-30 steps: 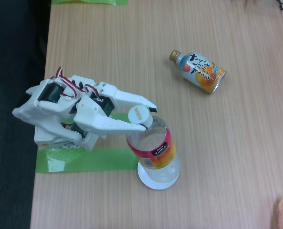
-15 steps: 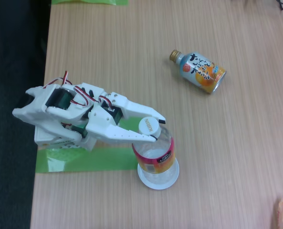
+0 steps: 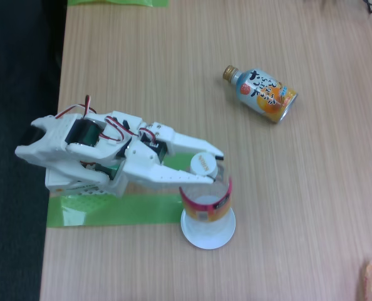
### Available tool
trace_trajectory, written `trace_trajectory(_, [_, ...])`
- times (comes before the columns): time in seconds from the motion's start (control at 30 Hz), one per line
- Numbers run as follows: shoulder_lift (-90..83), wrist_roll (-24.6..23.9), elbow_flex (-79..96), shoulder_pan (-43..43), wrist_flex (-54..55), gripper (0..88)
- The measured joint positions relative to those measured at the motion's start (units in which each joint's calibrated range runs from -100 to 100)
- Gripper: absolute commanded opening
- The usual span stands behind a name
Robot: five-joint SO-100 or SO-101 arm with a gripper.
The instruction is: Pick up the plastic bottle and stand it up on the white place
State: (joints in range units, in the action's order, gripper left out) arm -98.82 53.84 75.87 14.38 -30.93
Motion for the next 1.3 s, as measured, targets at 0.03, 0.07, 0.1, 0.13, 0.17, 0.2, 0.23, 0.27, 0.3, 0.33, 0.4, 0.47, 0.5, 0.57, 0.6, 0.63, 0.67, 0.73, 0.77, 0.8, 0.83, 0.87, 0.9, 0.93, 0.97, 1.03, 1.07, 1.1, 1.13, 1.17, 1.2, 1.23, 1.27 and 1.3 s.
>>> trace_trajectory(0.03, [-0.1,0.1,0.1,-0.6,0.0,7.3])
trace_trajectory(0.07, [0.0,0.2,0.4,-1.0,0.0,7.3])
trace_trajectory(0.1, [-0.3,0.2,0.6,-1.5,0.0,7.3])
trace_trajectory(0.13, [-0.1,0.2,0.8,-1.7,0.0,7.3])
trace_trajectory(0.17, [0.0,0.2,0.8,-1.8,0.0,7.3])
trace_trajectory(0.2, [0.0,0.2,0.8,-1.7,0.0,7.3])
trace_trajectory(0.23, [-0.2,0.3,1.0,-1.6,0.0,7.3])
trace_trajectory(0.27, [-0.2,0.3,1.0,-1.6,0.0,7.3])
trace_trajectory(0.3, [-0.1,0.3,1.0,-1.6,0.0,7.3])
trace_trajectory(0.33, [0.0,0.3,1.0,-1.6,0.0,7.3])
trace_trajectory(0.4, [0.0,0.3,1.2,-1.6,0.0,7.3])
trace_trajectory(0.47, [0.0,0.3,1.2,-1.6,0.0,7.3])
trace_trajectory(0.5, [-0.3,0.3,1.6,-1.6,0.0,7.3])
trace_trajectory(0.57, [0.0,0.3,2.4,-1.6,0.3,7.3])
trace_trajectory(0.6, [0.0,0.3,3.0,-1.6,1.0,7.3])
trace_trajectory(0.63, [0.0,0.3,3.6,-1.6,2.2,7.3])
trace_trajectory(0.67, [0.0,0.3,4.4,-1.6,3.7,7.3])
trace_trajectory(0.73, [0.0,0.3,6.3,-1.6,6.6,7.3])
trace_trajectory(0.77, [0.0,0.3,7.2,-1.6,8.0,7.3])
trace_trajectory(0.8, [0.0,0.3,8.0,-1.6,9.2,7.3])
trace_trajectory(0.83, [0.0,0.3,8.3,-1.6,9.9,7.3])
trace_trajectory(0.87, [0.0,0.3,8.5,-1.6,10.4,7.3])
trace_trajectory(0.9, [0.0,0.3,8.6,-1.6,10.6,7.3])
trace_trajectory(0.93, [0.0,0.3,8.8,-1.6,10.7,7.3])
trace_trajectory(0.97, [0.0,0.3,8.8,-1.6,10.7,7.3])
trace_trajectory(1.03, [0.0,0.3,8.9,-1.6,10.7,7.3])
trace_trajectory(1.07, [0.0,0.3,8.9,-1.6,10.7,7.3])
trace_trajectory(1.1, [0.0,0.3,8.9,-1.6,10.7,7.3])
trace_trajectory(1.13, [0.0,0.3,8.9,-1.6,10.7,7.3])
trace_trajectory(1.17, [0.0,0.3,8.9,-1.6,10.7,7.3])
trace_trajectory(1.2, [0.0,0.3,8.9,-1.6,10.7,7.3])
trace_trajectory(1.23, [0.0,0.3,8.9,-1.6,10.7,7.3])
trace_trajectory(1.27, [0.0,0.2,8.9,-1.3,10.7,7.3])
trace_trajectory(1.3, [0.0,0.0,8.9,-0.7,10.7,7.3])
